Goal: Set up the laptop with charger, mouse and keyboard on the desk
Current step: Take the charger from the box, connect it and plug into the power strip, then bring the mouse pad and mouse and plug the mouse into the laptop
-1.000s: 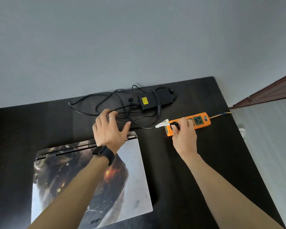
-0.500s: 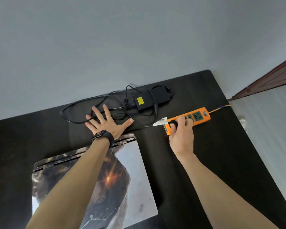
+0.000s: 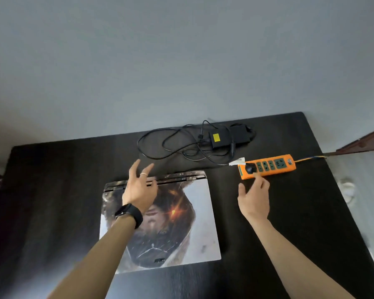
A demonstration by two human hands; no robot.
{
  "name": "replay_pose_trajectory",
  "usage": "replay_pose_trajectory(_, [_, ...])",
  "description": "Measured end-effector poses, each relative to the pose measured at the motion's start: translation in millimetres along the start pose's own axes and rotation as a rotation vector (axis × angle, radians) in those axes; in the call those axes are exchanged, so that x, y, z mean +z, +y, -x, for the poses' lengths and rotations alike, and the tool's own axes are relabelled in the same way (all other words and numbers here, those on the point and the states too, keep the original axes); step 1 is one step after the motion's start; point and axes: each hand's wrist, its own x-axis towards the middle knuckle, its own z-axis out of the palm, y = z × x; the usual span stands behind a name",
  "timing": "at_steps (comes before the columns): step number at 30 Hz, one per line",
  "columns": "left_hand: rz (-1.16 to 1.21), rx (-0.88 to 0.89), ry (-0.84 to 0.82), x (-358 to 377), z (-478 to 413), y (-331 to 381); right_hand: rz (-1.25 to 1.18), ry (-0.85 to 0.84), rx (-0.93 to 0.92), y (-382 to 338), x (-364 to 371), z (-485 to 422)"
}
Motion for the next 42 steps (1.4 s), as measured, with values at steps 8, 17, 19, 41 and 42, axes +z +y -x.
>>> replay_pose_trajectory(8, [0.093,-0.662,-0.141,-3.2,130.4,-101.6,-0.121,-0.466,0.093,19.7,35.4,135.4])
replay_pose_trajectory(17, [0.174,-0.553,-0.197,-0.8,149.5,-133.5,-0.21,-0.448,0.208,24.5,43.9,154.7])
replay_pose_trajectory(19, [0.162,-0.542,-0.192,1.5,146.9,-136.8,-0.232,-0.424,0.229,20.9,43.3,156.7])
replay_pose_trajectory(41, [0.345,-0.513,-0.186,12.4,241.6,-142.1,-0.086,-0.412,-0.007,26.8,23.6,181.1])
replay_pose_trajectory(42, [0.336,-0.513,-0.187,16.7,259.4,-136.3,-0.016,-0.401,-0.05,28.6,19.5,187.2])
